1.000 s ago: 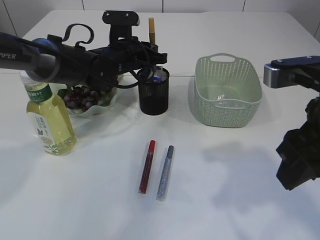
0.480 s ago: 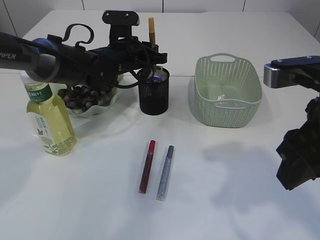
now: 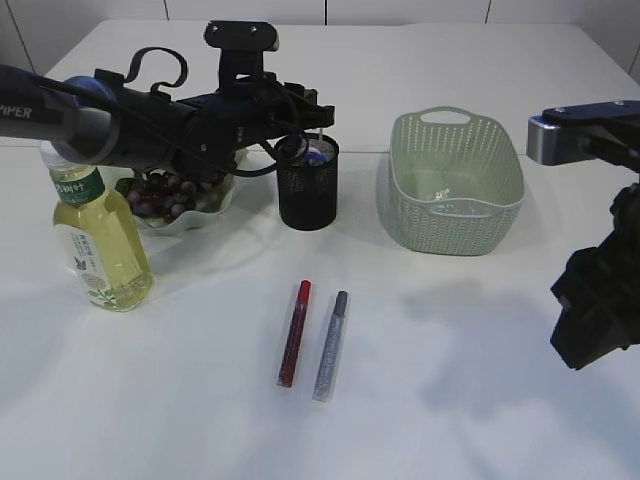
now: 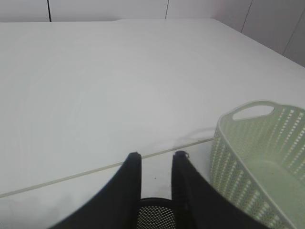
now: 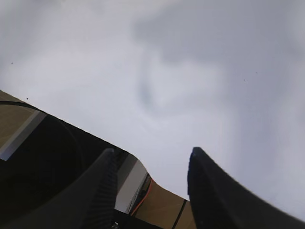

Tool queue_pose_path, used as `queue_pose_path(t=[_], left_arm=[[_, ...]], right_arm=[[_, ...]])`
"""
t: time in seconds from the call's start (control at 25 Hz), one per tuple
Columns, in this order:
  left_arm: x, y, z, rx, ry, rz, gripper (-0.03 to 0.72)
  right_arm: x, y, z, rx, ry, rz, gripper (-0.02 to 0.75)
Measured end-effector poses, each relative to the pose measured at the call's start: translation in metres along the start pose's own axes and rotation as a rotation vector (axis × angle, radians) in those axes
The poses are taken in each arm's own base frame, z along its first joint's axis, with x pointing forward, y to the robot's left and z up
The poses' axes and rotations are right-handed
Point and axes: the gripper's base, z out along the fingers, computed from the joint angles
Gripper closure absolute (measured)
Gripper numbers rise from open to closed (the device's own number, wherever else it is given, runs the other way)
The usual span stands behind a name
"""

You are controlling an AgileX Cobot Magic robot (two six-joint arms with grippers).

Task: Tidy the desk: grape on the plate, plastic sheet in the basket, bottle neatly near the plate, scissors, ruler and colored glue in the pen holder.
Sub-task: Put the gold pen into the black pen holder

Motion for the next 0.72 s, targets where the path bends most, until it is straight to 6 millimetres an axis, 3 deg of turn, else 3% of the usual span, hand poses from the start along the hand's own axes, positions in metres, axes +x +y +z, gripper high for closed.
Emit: queue_pose_path(t=[0.32, 0.56, 0.72], left_arm=[[-0.005, -0.001, -0.002, 0.001, -0.009, 0.0, 0.507], [-0.029, -0.004, -0.018, -0.014, 0.068, 0.001, 0.501], [-0.054, -0.008, -0.041, -0.036, 0.18, 0.001, 0.499]], right_arm=[[0.0, 0.0, 0.0, 0.0, 0.0, 0.0, 0.352], [0.0, 0.0, 0.0, 0.0, 0.0, 0.0, 0.352], [0.0, 0.0, 0.0, 0.0, 0.0, -0.001, 0.352]])
